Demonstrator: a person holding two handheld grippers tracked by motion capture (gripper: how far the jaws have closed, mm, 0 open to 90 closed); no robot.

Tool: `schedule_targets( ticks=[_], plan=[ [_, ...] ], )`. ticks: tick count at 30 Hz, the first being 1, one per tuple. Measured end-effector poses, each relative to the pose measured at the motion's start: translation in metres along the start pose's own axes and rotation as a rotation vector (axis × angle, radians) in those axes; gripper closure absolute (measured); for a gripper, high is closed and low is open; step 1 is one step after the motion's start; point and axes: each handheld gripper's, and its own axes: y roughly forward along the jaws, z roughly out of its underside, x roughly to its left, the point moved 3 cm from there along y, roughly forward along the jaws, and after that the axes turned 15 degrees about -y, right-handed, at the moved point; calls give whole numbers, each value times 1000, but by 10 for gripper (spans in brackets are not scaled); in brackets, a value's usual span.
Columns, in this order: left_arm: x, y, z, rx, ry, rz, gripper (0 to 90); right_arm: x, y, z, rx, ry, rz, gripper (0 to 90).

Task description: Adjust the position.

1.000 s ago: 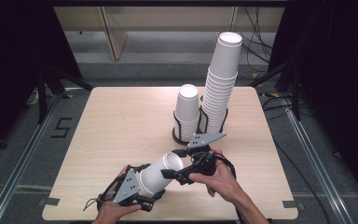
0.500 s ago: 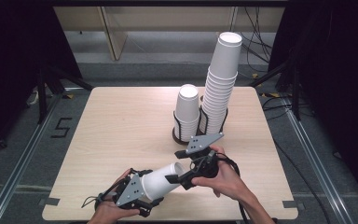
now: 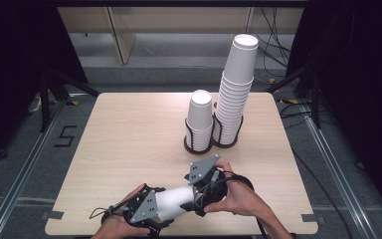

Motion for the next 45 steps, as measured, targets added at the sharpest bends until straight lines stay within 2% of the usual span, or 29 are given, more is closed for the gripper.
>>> schedule_targets(
  ticks=[1, 2, 5, 6, 11, 13, 14, 16, 17, 20, 22, 23, 25, 26, 27, 29, 30, 31, 32, 33, 35, 37, 38, 39, 41, 42, 43, 45],
  plan=[
    [0, 0, 0, -4, 12, -8, 91, 1, 2, 0, 21, -18, -1, 185],
    [-1, -1, 0, 12, 27, -1, 91, 3, 4, 1, 43, -35, -8, 181],
    [-4, 0, 0, 2, 41, 0, 91, 6, 12, 2, 87, -82, -18, 184],
    [-3, -1, 0, 19, 61, -7, 91, 6, 14, 2, 101, -97, -20, 184],
    [-4, -2, -1, 29, 77, 1, 92, 13, 23, 4, 167, -135, -50, 187],
    [-5, -1, 0, 30, 82, 4, 92, 15, 26, 4, 194, -162, -59, 188],
    [-6, 0, 0, 26, 78, 9, 92, 14, 29, 5, 216, -192, -46, 187],
    [-5, -2, -1, 50, 113, 0, 91, 18, 32, 7, 265, -171, -51, 191],
    [-8, -1, -1, 30, 87, 14, 91, 19, 35, 8, 268, -184, -58, 193],
    [-8, -1, 0, 40, 109, 22, 91, 20, 38, 10, 296, -199, -66, 221],
    [-8, -1, 1, 29, 88, 42, 80, 21, 38, 11, 305, -193, -75, 224],
    [-7, 0, 2, 3, 75, 49, 70, 20, 38, 11, 295, -204, -83, 223],
    [-5, -1, 3, -46, 48, 69, 55, 18, 36, 13, 290, -188, -84, 223],
    [-4, -1, 3, -75, 30, 77, 50, 16, 36, 13, 267, -207, -95, 223],
    [-3, -2, 3, -101, 17, 84, 47, 14, 34, 15, 252, -201, -98, 223],
    [-1, -5, 1, -146, -25, 100, 45, 8, 31, 18, 192, -215, -118, 224],
    [1, -6, 0, -180, -41, 109, 45, 7, 30, 19, 167, -197, -124, 224],
    [1, -8, -1, -209, -67, 111, 46, 8, 26, 21, 154, -153, -128, 224],
    [2, -10, -3, -231, -82, 120, 49, 5, 26, 24, 125, -152, -145, 224],
    [3, -10, -4, -261, -92, 130, 48, 1, 25, 25, 89, -182, -156, 224],
    [2, -11, -6, -296, -109, 146, 48, 1, 22, 26, 48, -165, -158, 224],
    [1, -12, -6, -284, -92, 150, 45, 1, 21, 26, 26, -170, -171, 224],
    [-1, -11, -6, -297, -96, 154, 43, 2, 21, 26, 18, -177, -183, 224],
    [-1, -11, -7, -300, -91, 156, 40, 2, 20, 26, 28, -181, -163, 224],
    [-2, -11, -7, -301, -88, 157, 27, 3, 23, 25, 12, -182, -195, 224],
    [-2, -11, -7, -299, -84, 155, 25, 4, 24, 24, 16, -186, -192, 224],
    [-4, -10, -7, -317, -90, 166, 34, 3, 23, 24, 21, -194, -173, 224],
    [-3, -12, -8, -304, -77, 160, 42, 4, 25, 24, 23, -194, -172, 224]
  ],
)
